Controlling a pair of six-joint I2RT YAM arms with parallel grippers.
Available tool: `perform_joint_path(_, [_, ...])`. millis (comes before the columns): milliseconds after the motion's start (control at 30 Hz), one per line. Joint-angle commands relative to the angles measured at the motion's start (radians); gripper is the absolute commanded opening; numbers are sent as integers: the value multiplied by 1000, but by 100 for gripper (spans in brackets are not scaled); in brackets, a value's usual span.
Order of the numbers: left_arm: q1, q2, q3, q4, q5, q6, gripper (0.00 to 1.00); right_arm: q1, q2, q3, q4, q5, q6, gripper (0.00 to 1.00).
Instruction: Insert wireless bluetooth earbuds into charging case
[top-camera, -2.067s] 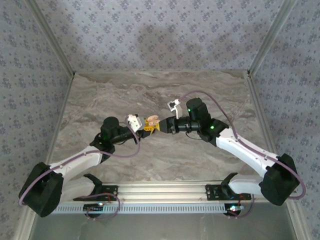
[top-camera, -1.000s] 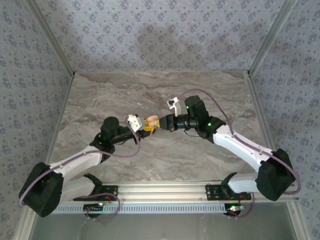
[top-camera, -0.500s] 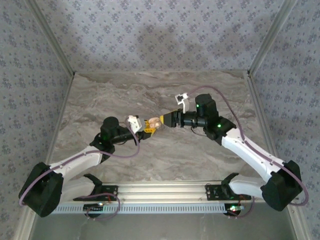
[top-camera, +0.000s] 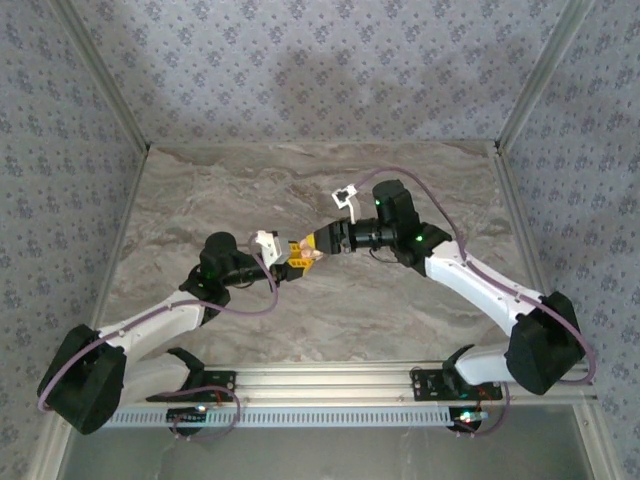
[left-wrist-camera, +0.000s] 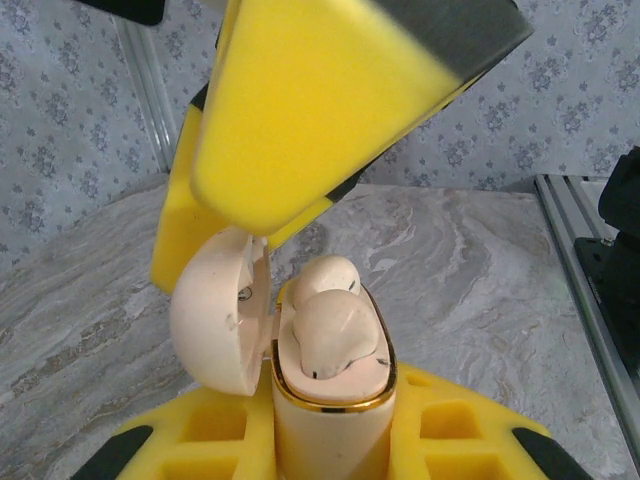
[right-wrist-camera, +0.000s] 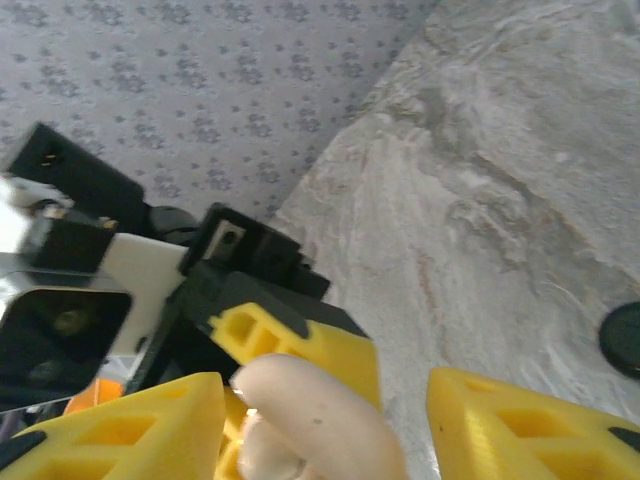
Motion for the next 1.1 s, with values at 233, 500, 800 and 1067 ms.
perform_joint_path(233, [-8,-26,43,-26,-40,19,1,27,-63,-40,116,-83,51,46])
perform_joint_path(500, [-7,32,247,-364,-129,-141,3,-117,-257,-200,32,218,98,56])
perform_joint_path(800, [-30,357,661,-830,-107,-537,2,-246,-374,-269,-244,515,128,57])
perform_joint_path(1067, [-65,602,894,-1045,-156,-785,2,-307,-472,-394,-248,584,193,57])
